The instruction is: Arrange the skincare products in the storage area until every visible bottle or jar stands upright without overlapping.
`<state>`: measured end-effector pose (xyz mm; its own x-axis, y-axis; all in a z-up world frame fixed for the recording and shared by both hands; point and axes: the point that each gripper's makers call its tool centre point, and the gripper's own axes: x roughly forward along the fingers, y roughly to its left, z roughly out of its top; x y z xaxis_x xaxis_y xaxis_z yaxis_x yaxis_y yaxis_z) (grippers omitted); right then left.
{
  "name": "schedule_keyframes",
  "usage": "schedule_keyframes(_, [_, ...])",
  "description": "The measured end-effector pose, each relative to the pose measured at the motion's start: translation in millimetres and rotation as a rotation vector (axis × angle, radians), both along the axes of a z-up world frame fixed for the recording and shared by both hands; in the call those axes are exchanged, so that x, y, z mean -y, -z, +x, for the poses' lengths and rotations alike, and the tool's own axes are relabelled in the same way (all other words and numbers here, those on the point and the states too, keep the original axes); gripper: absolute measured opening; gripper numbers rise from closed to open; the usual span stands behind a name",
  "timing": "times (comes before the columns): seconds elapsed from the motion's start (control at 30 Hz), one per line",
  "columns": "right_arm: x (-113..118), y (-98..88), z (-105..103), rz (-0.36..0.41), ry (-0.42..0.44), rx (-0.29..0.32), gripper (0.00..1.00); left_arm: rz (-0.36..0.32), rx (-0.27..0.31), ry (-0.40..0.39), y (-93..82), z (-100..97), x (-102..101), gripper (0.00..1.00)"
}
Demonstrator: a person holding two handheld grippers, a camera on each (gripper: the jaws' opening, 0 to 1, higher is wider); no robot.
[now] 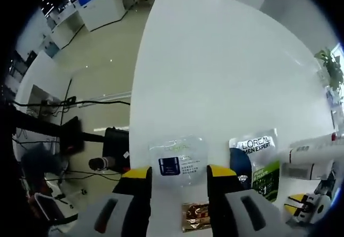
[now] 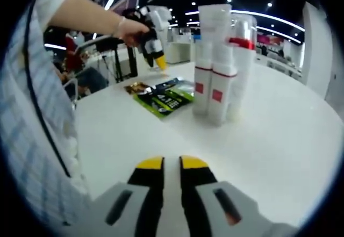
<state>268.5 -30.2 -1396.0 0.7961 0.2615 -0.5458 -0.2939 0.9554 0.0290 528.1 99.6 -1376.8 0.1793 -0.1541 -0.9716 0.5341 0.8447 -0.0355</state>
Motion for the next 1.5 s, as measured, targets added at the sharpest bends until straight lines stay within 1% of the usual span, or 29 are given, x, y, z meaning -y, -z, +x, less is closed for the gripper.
schedule_keyframes(0.03, [0,-0.1,0,-0.002,-0.001,0.000,0.10,0.002,0.005,0.006,-0.3,-0.6,0,0.41])
schedule_keyframes(0.17, [-2,-0.3,-1,-0.002,-0.006,0.001,0.10,-0.001,-0.016,0.013,0.1,-7.2,0,0.41])
schedule_keyframes(0.3, [-2,-0.5,-1,0.000,-0.007,0.001,0.10,-0.019,-0.022,0.032,-2.0,-16.9,6,0.41])
schedule_keyframes(0.37, [-2,-0.2,0,0.001,-0.007,0.000,0.10,-0.028,-0.028,0.042,-1.0,-17.8,10,0.41])
schedule_keyframes(0.53, [-1,0.4,0,0.004,-0.008,0.000,0.10,-0.051,-0.037,0.040,0.5,-24.1,17,0.41])
schedule_keyframes(0.7, [-1,1.5,1,0.007,-0.008,0.002,0.10,-0.055,-0.044,0.028,6.1,-25.9,20,0.41])
schedule_keyframes(0.83, [0,2.2,2,0.012,-0.006,0.003,0.10,-0.053,-0.054,0.034,11.1,-29.2,20,0.41])
schedule_keyframes(1.17, [0,4.2,2,0.014,-0.003,0.004,0.09,-0.055,-0.061,0.017,15.5,-32.5,21,0.41])
schedule_keyframes(1.3, [0,4.2,2,0.011,-0.003,0.008,0.10,-0.045,-0.053,0.010,17.0,-31.0,20,0.41])
schedule_keyframes(1.43, [0,4.8,2,0.011,-0.002,0.011,0.10,-0.044,-0.059,0.010,19.3,-31.7,22,0.41])
schedule_keyframes(1.5, [0,4.8,2,0.012,-0.002,0.012,0.10,-0.032,-0.043,0.015,19.8,-30.1,22,0.41])
